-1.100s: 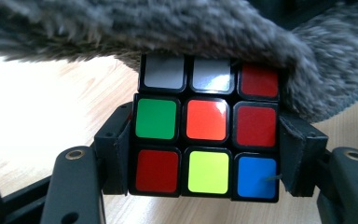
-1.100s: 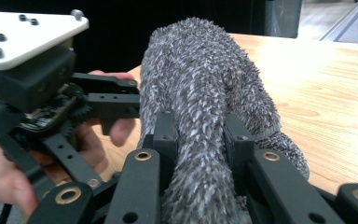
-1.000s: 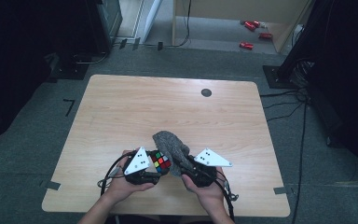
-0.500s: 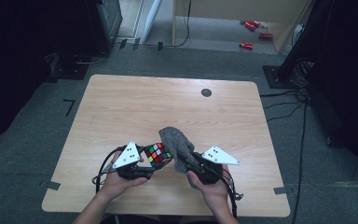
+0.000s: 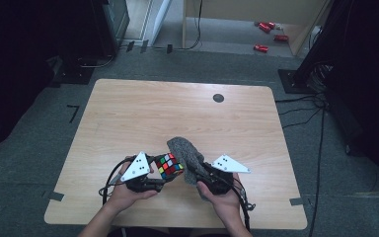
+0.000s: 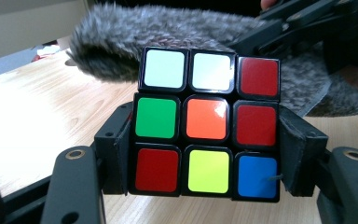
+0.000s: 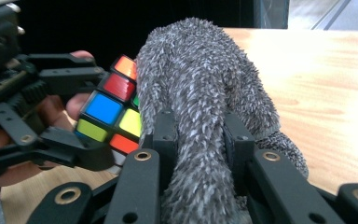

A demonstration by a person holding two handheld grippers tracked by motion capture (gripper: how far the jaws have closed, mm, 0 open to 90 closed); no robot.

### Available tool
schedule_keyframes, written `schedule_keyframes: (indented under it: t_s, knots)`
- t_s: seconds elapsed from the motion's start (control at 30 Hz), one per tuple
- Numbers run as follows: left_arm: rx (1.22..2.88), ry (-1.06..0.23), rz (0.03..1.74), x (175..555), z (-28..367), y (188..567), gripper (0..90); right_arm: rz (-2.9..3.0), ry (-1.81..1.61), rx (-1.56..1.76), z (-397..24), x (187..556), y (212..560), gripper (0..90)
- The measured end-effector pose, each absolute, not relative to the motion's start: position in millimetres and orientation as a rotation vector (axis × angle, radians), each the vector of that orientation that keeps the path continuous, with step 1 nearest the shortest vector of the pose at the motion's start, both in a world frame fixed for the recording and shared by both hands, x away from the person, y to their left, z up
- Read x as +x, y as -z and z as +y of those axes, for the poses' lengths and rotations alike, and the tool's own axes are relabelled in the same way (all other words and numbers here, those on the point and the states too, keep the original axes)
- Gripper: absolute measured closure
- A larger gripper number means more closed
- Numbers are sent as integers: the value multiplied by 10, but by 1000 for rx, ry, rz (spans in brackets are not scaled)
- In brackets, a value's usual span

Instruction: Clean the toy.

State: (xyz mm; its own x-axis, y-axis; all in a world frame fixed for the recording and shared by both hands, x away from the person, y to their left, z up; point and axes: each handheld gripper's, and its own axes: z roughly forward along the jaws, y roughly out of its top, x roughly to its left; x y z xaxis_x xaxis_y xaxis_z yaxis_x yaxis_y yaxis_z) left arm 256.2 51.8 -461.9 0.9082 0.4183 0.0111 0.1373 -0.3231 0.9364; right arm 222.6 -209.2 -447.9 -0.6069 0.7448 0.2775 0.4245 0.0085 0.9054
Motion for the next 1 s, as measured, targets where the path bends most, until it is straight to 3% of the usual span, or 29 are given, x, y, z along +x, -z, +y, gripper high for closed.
schedule_keyframes:
  t_s: [0.2, 0.4, 0.63, 1.0]
  knots:
    - [1936, -315, 385, 2525, 451, 4644, 342, 2025, -1659, 1079, -1939, 2098, 4350, 725]
    - [1884, -316, 416, 2564, 550, 4600, 342, 2020, -1641, 1165, -2070, 2215, 4490, 726]
    - [1764, -232, 499, 2658, 717, 4558, 342, 2021, -1646, 1106, -2126, 2253, 4504, 731]
    - [1706, -176, 505, 2659, 736, 4532, 342, 2125, -1633, 1084, -1992, 2291, 4679, 729]
